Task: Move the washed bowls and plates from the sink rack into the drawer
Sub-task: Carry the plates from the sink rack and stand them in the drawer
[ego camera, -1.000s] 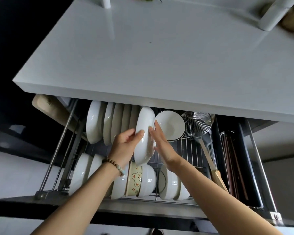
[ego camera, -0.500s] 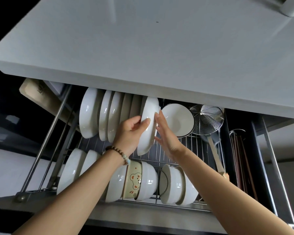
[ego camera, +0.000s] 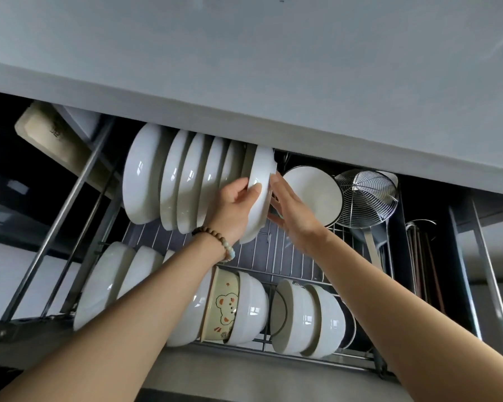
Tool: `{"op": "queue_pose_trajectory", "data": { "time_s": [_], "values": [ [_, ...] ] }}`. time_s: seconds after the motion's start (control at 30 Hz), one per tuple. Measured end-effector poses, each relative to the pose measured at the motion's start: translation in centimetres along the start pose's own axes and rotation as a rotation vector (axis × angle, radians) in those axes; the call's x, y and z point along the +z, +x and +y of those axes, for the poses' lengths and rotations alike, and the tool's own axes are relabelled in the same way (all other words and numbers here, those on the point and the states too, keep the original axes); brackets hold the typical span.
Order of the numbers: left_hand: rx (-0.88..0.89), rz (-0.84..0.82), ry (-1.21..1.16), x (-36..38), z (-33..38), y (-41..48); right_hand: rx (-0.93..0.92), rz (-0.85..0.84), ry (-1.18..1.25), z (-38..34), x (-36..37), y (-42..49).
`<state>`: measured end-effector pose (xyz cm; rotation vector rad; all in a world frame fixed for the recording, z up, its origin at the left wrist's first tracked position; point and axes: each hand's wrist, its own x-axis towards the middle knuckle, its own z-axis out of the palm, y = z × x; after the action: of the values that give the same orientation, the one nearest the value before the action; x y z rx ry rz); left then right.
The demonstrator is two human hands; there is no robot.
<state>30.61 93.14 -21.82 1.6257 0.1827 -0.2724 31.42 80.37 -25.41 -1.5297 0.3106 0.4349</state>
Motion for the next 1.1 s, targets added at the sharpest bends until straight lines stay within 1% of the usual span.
{"op": "queue_pose_trajectory", "data": {
  "time_s": [0.1,0.2,0.4,0.67,0.8,0.9,0.97,1.1],
  "values": [
    [0.015,-0.015,0.034,0.0,-0.4,0.5,0.007,-0.015,0.003,0.6,-0.1,0.1],
    [0.046,-0.079,0.074,-0.1,-0.5,0.6,0.022,-0.019,0.019,0.8,-0.3,0.4],
    [0.057,-0.213,0.150,-0.4,-0.7,1.1,0.056,0.068,0.063,0.0,-0.7,0.3],
    [0.053,-0.074,0.257,0.6,-0.9,1.1,0.059,0.092,0.133,0.1,-0.8,0.4],
    [0.118,-0.004,0.352,0.6,0.0,0.7,0.051,0.099,0.120,-0.1,-1.1,0.5],
    [0.103,-0.010,0.370,0.2,0.4,0.3,0.047,0.098,0.099,-0.2,-1.2,0.2],
    [0.088,-0.002,0.449,0.0,0.4,0.1,0.048,0.089,0.087,-0.1,-1.2,0.4],
    [0.178,0.048,0.619,-0.6,0.9,-0.2,0.061,0.106,0.092,-0.3,-1.2,0.6]
  ]
}}
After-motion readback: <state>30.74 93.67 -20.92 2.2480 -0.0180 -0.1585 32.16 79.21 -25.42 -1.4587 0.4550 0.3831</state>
